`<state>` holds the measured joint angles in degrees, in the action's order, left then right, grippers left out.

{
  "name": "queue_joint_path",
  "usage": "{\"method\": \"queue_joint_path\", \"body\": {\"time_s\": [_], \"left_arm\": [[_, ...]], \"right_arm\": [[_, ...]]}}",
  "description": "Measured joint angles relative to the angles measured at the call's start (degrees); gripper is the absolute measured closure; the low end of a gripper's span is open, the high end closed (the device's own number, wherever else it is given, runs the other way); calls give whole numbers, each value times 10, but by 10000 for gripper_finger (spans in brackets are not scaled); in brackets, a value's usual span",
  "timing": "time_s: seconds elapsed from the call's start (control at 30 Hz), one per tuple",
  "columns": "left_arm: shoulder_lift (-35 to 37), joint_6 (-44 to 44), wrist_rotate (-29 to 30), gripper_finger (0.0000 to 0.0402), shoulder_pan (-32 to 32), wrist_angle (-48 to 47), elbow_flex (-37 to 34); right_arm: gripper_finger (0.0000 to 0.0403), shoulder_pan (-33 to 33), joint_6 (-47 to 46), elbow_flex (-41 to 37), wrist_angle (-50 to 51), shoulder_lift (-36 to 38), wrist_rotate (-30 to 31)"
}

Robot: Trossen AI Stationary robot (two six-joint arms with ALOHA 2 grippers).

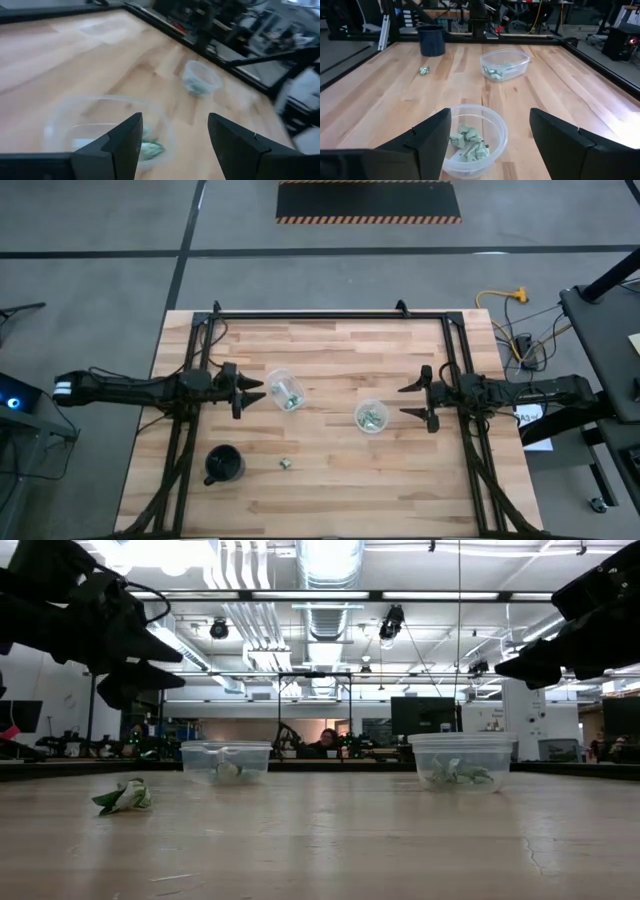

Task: Pick and place Stevia / Truvia into bins
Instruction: Put the green stevia packet into the left transparent container

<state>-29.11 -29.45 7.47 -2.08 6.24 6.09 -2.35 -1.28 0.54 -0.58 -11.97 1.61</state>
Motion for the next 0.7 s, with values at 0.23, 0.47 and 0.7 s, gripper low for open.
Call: {"method": "queue_joint_path", "body": {"time_s": [0.23,0.47,0.7], "left_arm": [[-87,15,-177,193,4,101,0],[-181,76,-223,193,40,158,5],[-269,165,-223,193,91,161,54]], "right_arm": [[141,0,-1,0,0,-2,-1],[150,0,0,0,-1,-2,-1],[148,0,-2,0,-1,-2,-1]]}}
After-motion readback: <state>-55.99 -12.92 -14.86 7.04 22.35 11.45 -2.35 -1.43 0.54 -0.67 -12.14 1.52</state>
